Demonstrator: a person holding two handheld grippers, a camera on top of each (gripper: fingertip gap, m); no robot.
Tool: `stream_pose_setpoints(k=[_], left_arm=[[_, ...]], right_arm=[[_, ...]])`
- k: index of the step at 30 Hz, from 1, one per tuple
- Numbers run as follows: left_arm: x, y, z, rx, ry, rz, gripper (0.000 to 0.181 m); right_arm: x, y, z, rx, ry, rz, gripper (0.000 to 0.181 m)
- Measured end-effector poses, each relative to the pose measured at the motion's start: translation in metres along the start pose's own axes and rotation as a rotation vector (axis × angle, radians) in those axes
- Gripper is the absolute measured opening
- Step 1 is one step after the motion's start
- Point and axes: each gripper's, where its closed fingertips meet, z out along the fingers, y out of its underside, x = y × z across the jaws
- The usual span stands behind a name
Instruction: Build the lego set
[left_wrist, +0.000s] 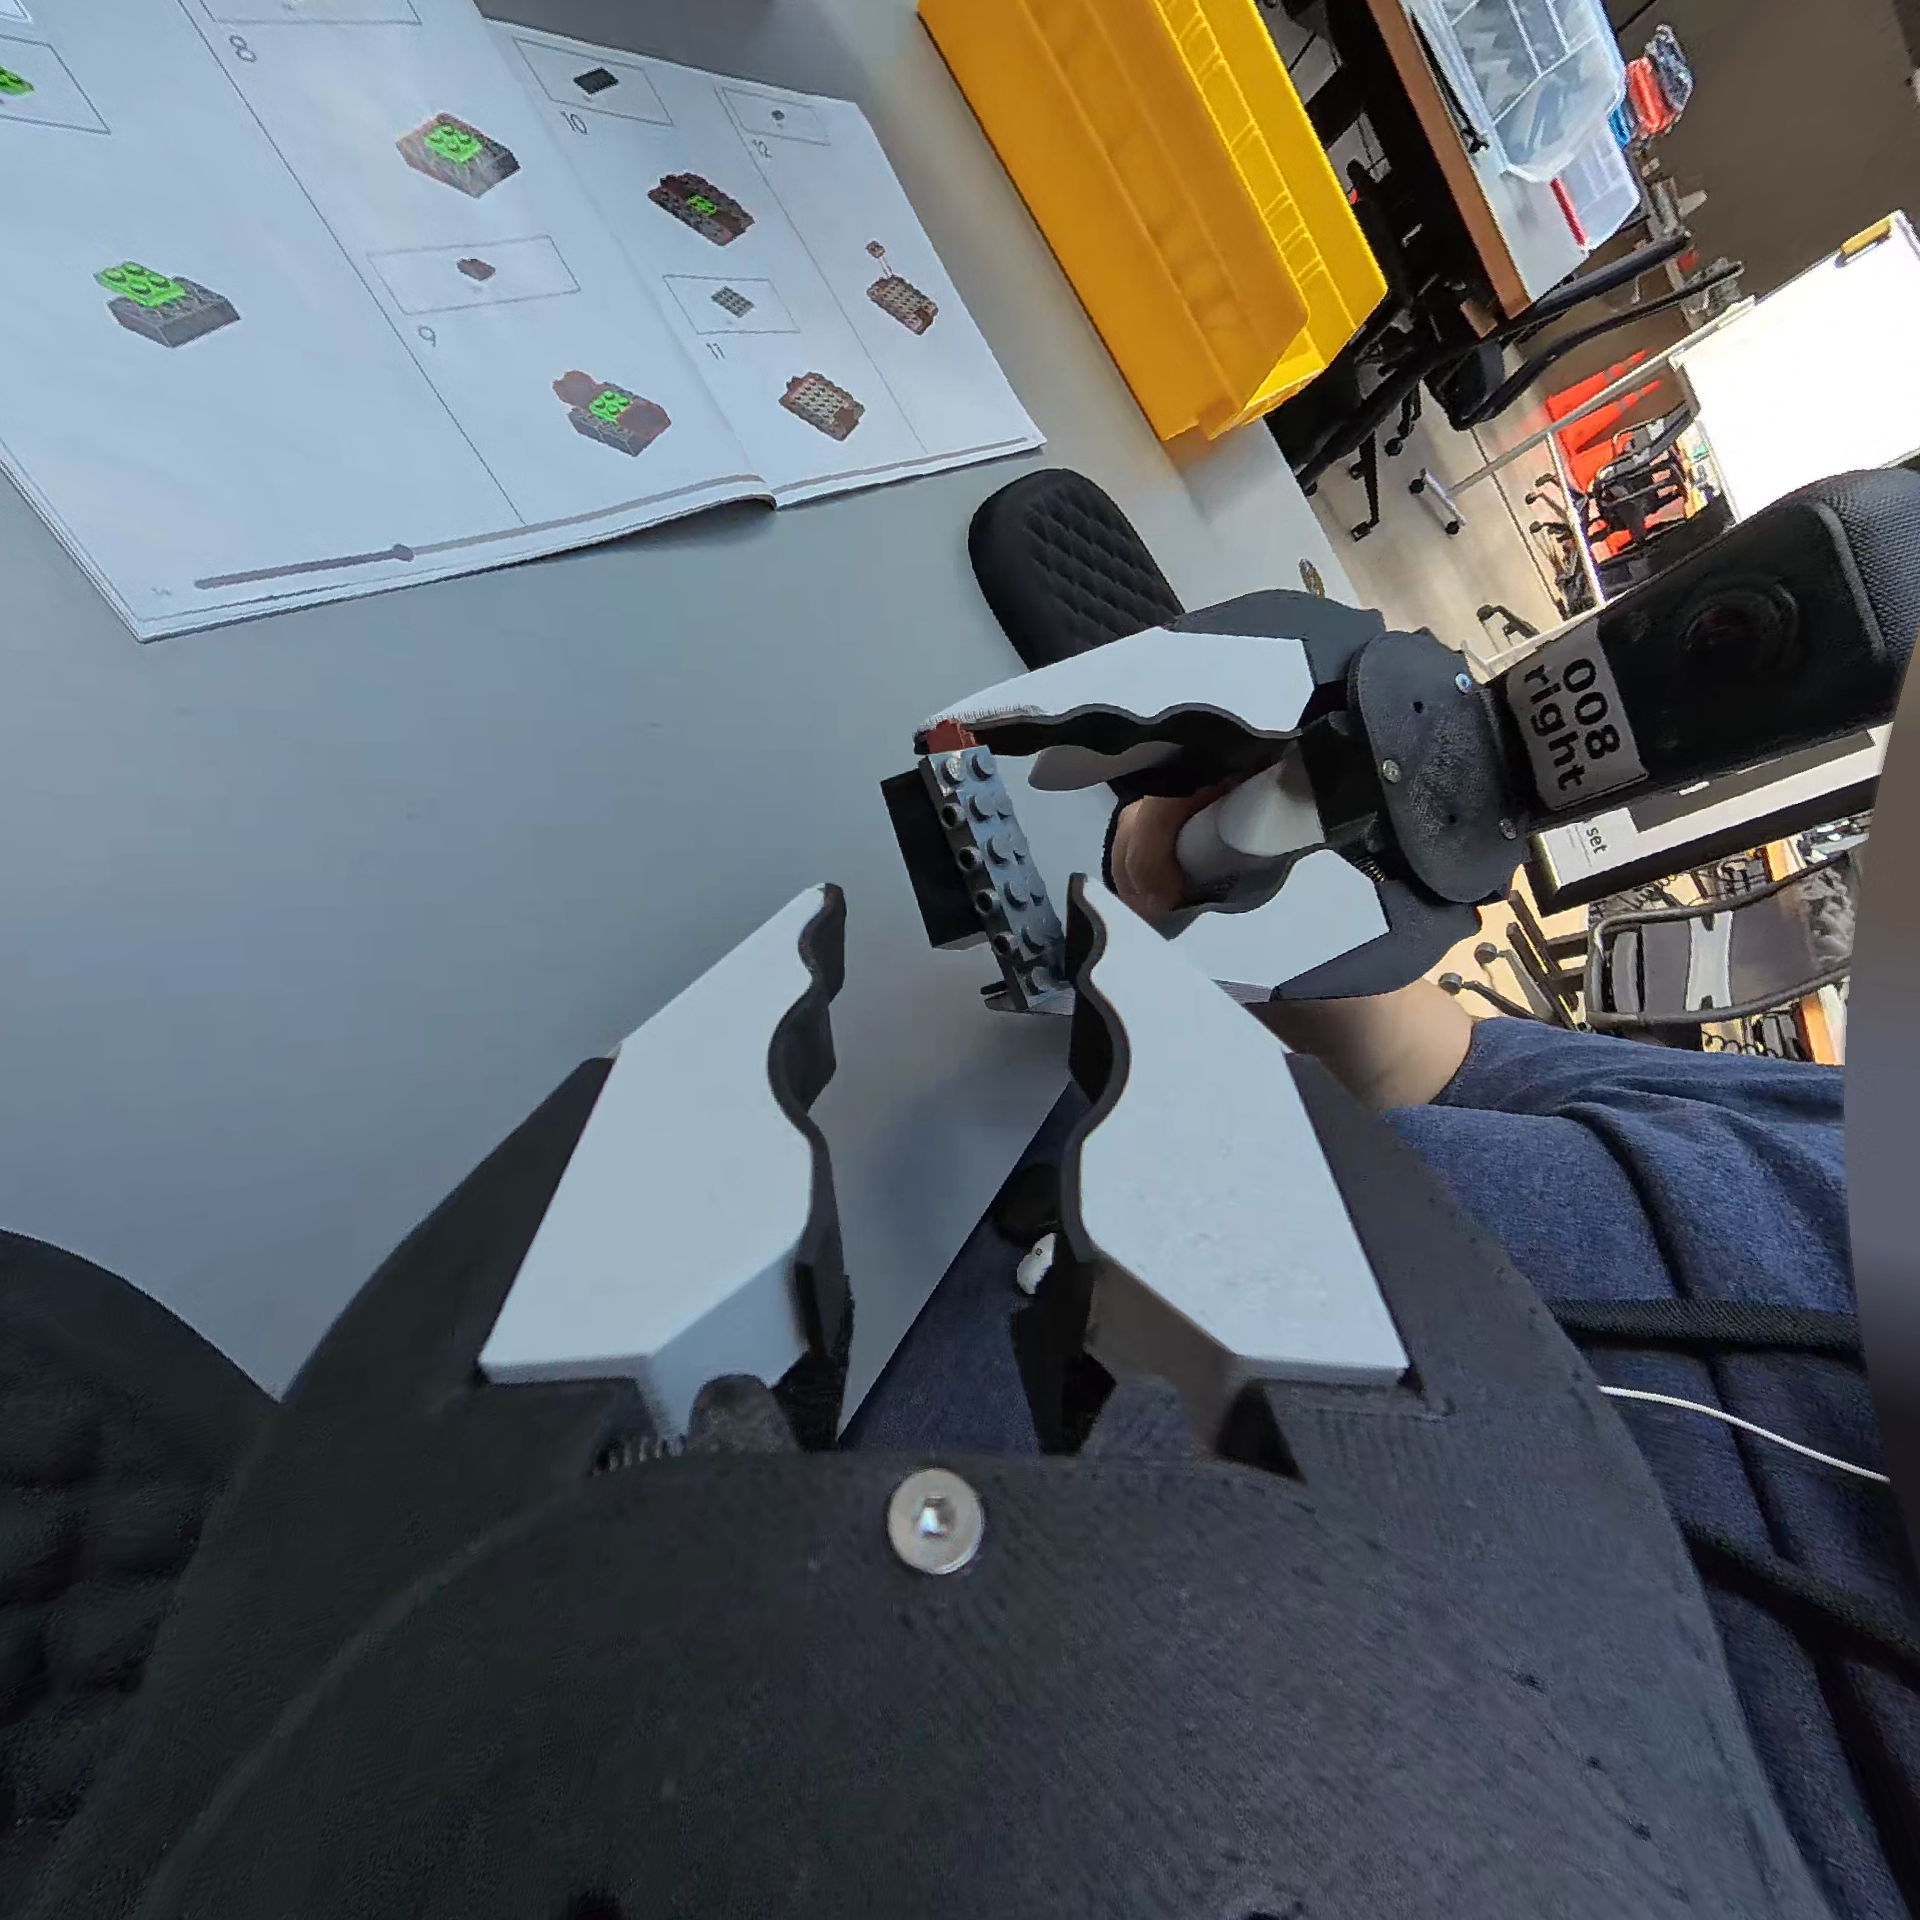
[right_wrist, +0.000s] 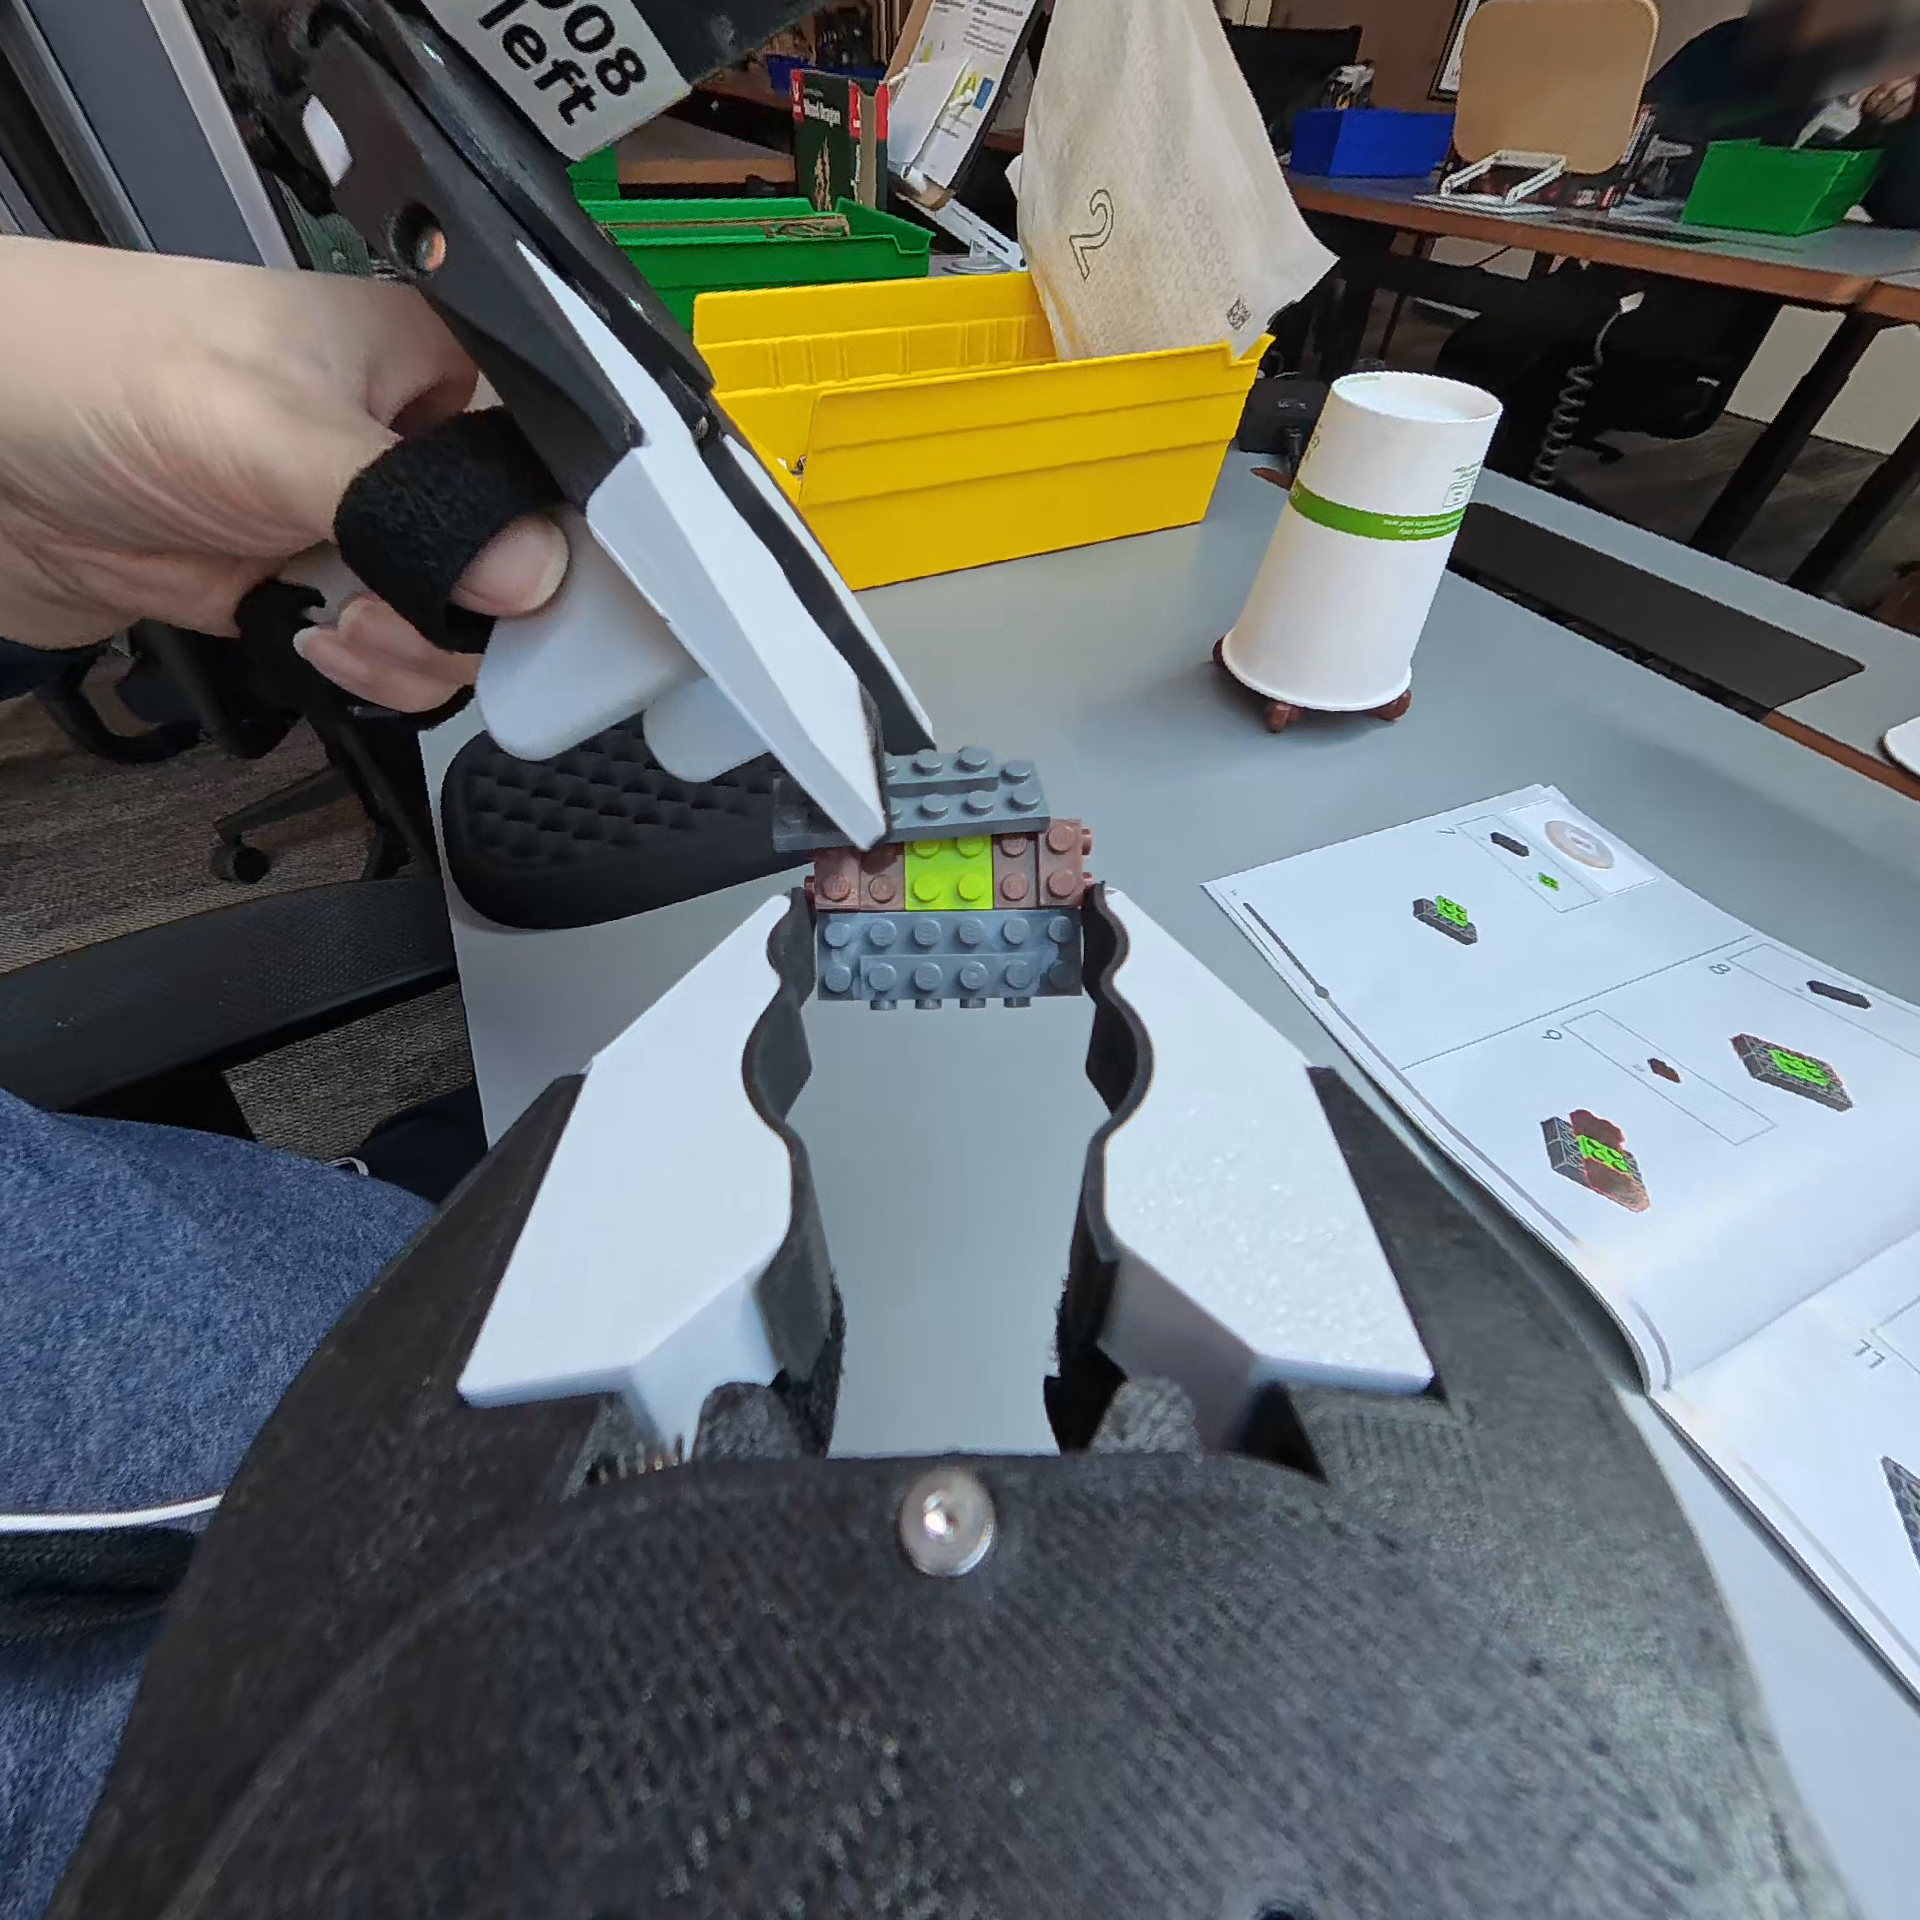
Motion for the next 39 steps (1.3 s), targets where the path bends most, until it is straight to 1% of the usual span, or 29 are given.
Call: stream_pose_setpoints(k=[1,3,4,6,9,13,18,24,29,31,33,36,39], left_arm=[[0.000,0.000,0.001,-0.001,0.009,-0.001,0.035],[0.001,0.000,0.002,0.001,0.024,-0.012,0.030],[0.000,0.000,0.003,0.002,0.026,-0.015,0.030],[0.001,-0.001,0.002,0.003,0.025,-0.015,0.037],[0.005,-0.004,0.000,0.023,0.043,-0.021,0.038],[0.004,-0.006,-0.004,0.042,0.041,-0.036,0.035],[0.002,-0.005,-0.004,0.045,0.030,-0.019,0.022],[-0.001,-0.003,-0.004,0.024,0.009,0.002,0.020],[-0.005,-0.005,-0.005,0.008,-0.045,0.050,0.018],[-0.010,-0.005,-0.007,0.001,-0.090,0.079,0.012],[-0.015,-0.004,-0.009,-0.018,-0.133,0.113,0.011],[-0.013,0.001,-0.008,-0.059,-0.098,0.106,0.010],[-0.014,0.001,-0.007,-0.049,-0.068,0.067,0.010]], right_arm=[[0.000,0.000,0.000,-0.001,-0.003,0.003,0.052],[0.000,0.002,0.001,-0.005,-0.004,0.003,0.052],[-0.001,0.002,0.002,-0.005,-0.006,0.005,0.052],[-0.001,0.002,0.002,-0.004,-0.010,0.011,0.052],[-0.001,0.002,0.003,-0.003,-0.012,0.011,0.051],[-0.002,0.001,0.002,0.002,-0.010,0.003,0.052],[-0.003,0.001,0.002,-0.004,-0.006,-0.010,0.052],[-0.003,0.004,0.003,-0.023,0.002,-0.029,0.052],[-0.002,0.005,0.006,-0.040,0.014,-0.049,0.052],[-0.003,0.006,0.007,-0.058,0.018,-0.065,0.052],[-0.005,0.007,0.009,-0.070,0.014,-0.078,0.052],[-0.006,0.007,0.010,-0.078,0.002,-0.088,0.051],[-0.005,0.008,0.010,-0.080,-0.002,-0.091,0.051]])
